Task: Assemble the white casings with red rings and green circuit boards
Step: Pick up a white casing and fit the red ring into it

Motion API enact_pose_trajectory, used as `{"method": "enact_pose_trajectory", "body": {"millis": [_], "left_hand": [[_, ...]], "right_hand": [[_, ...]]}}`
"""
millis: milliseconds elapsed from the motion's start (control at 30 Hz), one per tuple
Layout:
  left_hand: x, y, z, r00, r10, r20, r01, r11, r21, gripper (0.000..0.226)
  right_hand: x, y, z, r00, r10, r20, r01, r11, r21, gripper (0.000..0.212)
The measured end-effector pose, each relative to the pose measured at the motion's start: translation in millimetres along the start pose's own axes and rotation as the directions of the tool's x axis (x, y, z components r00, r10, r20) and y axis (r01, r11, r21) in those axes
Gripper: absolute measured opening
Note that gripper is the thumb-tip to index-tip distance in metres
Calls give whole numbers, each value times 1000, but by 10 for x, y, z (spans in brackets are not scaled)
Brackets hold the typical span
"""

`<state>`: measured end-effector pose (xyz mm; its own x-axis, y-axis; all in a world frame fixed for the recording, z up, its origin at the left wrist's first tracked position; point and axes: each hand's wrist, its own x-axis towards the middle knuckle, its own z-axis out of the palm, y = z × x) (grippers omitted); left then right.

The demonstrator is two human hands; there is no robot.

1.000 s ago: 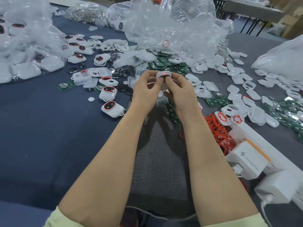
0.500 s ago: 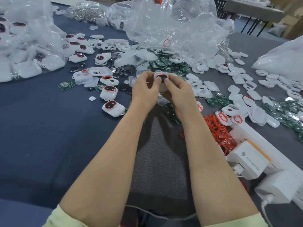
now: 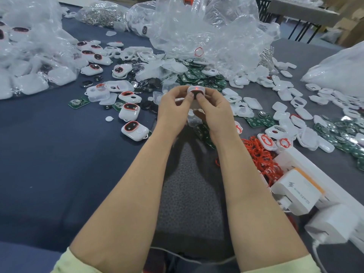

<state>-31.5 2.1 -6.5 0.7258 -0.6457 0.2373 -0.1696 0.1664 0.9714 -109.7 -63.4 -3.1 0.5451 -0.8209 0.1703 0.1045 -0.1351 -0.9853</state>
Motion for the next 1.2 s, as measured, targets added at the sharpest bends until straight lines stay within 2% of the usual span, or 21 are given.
{"method": "enact_pose_trajectory", "body": {"millis": [100, 233, 333, 433, 533, 633, 733, 900, 1067, 1200], "left_hand": [[4, 0, 3, 1000, 6, 8, -6, 1000, 28, 10], [-2, 5, 8, 999, -37, -23, 36, 999, -39, 9], [4, -4, -7, 996, -53, -71, 48, 996, -73, 12], [4, 0, 7, 997, -35, -74, 31, 998, -61, 17], [2, 1, 18, 998, -35, -57, 32, 998, -59, 14], [5, -9, 10, 998, -46, -49, 43, 997, -71, 10], [9, -20, 0, 997, -56, -44, 54, 996, -65, 10], [5, -9, 14, 997, -52, -50, 49, 997, -54, 9], [-3, 101, -19, 979, -92, -182, 71, 991, -116, 8], [99, 303, -262, 916, -173, -363, 99, 972, -213, 16]], "right_hand": [[3, -20, -23, 1000, -1, 9, 1, 1000, -2, 15], [-6, -47, -28, 997, 60, 49, -61, 998, 10, 11], [-6, -32, 15, 995, 55, 87, -44, 992, -117, 18], [-10, -38, 29, 999, 2, 48, 10, 969, -247, 5], [-21, -56, 15, 1000, 18, 18, -14, 978, -208, 13], [-32, -61, 15, 998, 35, 50, -23, 976, -217, 7], [-42, -78, 18, 998, 42, 47, -30, 974, -225, 15], [-78, -112, 16, 998, 54, 34, -48, 987, -154, 10], [-110, -178, 174, 993, 103, 56, -102, 995, -18, 23], [1, -350, 606, 994, 105, 39, -105, 995, -2, 20]]}}
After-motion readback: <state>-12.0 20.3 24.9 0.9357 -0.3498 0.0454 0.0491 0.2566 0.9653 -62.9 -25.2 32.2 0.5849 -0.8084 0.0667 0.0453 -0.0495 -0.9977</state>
